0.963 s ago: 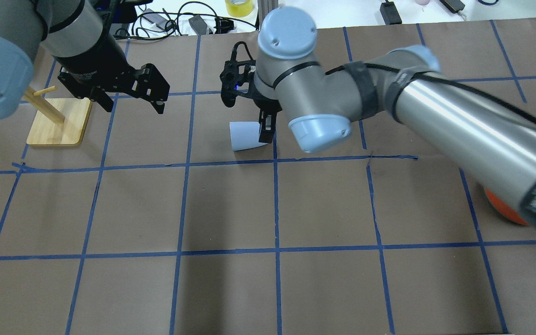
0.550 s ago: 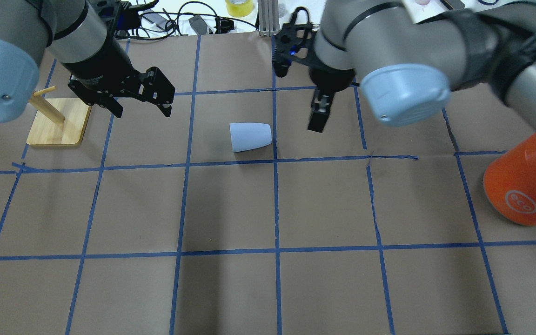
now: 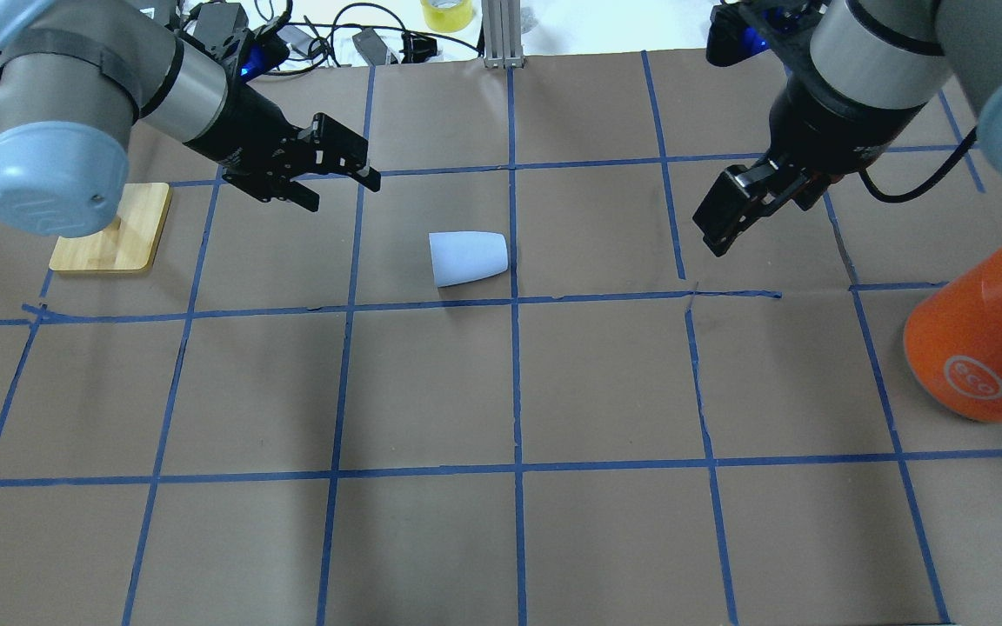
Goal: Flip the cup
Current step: 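Retract the right arm while the left gripper reaches toward the lying cup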
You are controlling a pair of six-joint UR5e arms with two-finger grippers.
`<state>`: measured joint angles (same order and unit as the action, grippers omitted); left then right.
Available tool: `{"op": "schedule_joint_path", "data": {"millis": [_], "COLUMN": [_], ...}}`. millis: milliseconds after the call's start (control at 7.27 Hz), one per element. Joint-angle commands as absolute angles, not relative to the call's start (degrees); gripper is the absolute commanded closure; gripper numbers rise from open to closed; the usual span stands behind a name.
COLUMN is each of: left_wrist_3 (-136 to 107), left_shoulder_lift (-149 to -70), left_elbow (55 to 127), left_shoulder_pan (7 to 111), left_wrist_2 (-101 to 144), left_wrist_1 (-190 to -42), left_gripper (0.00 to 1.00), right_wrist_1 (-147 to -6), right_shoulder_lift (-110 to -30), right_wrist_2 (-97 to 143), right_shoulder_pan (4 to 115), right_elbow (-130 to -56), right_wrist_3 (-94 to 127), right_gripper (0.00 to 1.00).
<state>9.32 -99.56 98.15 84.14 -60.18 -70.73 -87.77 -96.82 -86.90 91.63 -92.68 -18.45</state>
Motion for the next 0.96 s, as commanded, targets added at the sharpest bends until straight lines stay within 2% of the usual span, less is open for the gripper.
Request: {"op": "schedule_joint_path", "data": {"millis": [0,275,826], "left_wrist_3": [9.84,9.93,9.76], "left_shoulder_lift": [-104.3,-108.96,-117.93], "left_elbow": [101.15,102.39,104.31], "left_shoulder_pan": [84.11,84.02,84.11], "left_wrist_2": [-58.36,-52.16,-45.45], "left_wrist_1": [-62.1,-56.1,-47.75], "left_gripper": [0.0,0.0,0.0], "right_wrist_1": [-91.03,-98.48,-99.32], "right_shoulder_lift": [-95.9,-95.63,-95.62], "right_wrist_2": [-87.01,-87.8,-92.97], "right_shoulder_pan": [91.67,91.67,92.1], "right_elbow": [-91.94,-92.8,-94.74], "right_wrist_3": [3.53,8.24,10.61], "right_gripper": [0.0,0.0,0.0]}}
